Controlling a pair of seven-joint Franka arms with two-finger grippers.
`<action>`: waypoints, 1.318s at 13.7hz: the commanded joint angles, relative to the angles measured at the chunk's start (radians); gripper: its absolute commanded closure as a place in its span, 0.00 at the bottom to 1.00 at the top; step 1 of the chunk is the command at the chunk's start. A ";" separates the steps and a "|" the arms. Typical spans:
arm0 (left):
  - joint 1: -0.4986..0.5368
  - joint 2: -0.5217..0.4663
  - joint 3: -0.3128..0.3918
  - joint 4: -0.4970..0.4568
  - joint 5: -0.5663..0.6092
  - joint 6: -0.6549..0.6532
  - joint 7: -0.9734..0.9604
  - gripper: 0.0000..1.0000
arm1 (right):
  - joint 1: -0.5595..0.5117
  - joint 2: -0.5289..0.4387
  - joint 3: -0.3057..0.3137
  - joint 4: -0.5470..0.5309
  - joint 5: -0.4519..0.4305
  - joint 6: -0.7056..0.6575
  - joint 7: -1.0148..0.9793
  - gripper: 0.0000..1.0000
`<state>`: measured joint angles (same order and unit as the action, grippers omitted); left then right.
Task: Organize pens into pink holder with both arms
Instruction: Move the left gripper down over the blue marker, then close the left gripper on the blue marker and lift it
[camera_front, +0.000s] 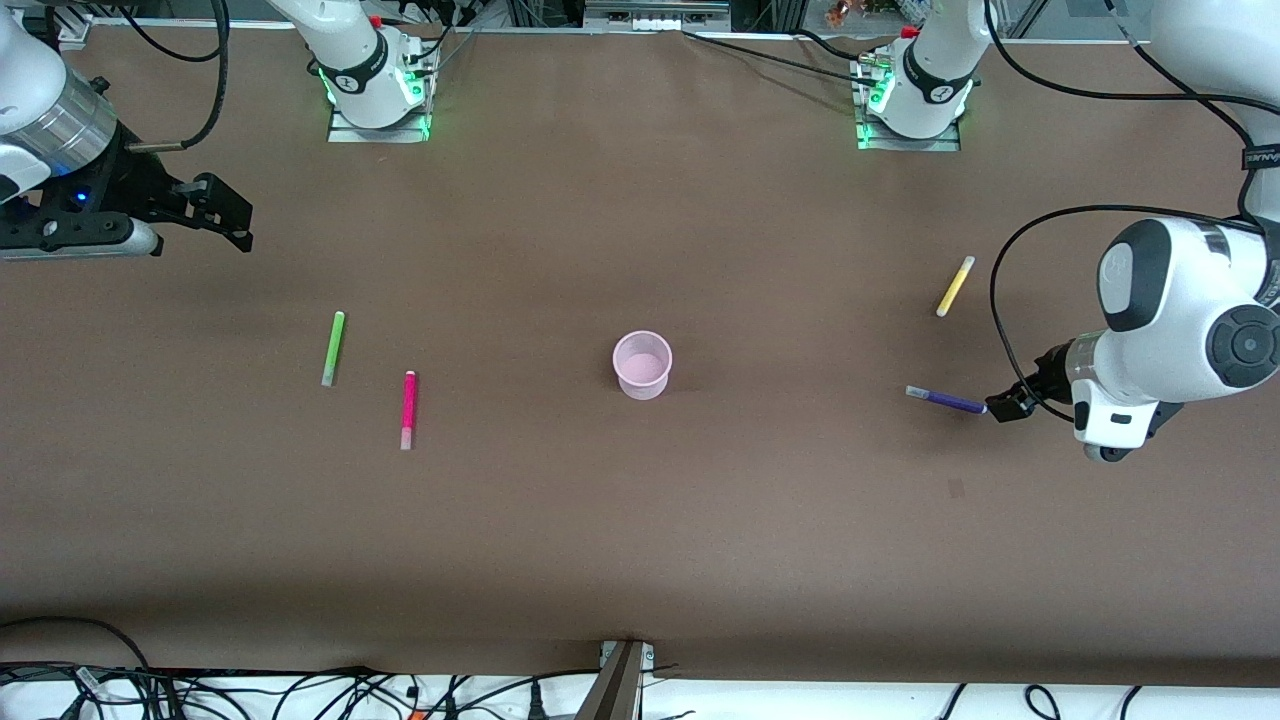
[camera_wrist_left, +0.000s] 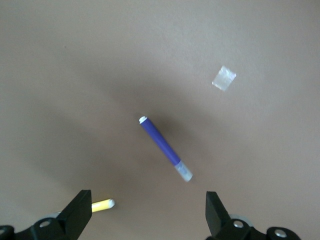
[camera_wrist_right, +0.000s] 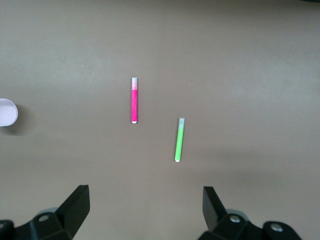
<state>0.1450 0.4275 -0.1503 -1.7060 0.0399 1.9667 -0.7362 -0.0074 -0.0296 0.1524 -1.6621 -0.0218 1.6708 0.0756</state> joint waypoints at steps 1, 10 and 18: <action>0.011 -0.078 -0.002 -0.163 -0.005 0.179 -0.113 0.00 | 0.001 0.001 0.009 0.010 -0.010 0.000 0.010 0.00; 0.005 -0.050 -0.005 -0.239 0.021 0.277 -0.455 0.00 | 0.003 -0.001 0.009 0.010 -0.012 -0.002 0.012 0.00; -0.004 0.039 -0.005 -0.319 0.127 0.468 -0.626 0.00 | 0.026 -0.001 0.009 0.010 -0.014 0.000 0.012 0.00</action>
<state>0.1434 0.4588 -0.1549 -2.0120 0.1356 2.4005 -1.3285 0.0107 -0.0298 0.1598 -1.6616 -0.0218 1.6720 0.0759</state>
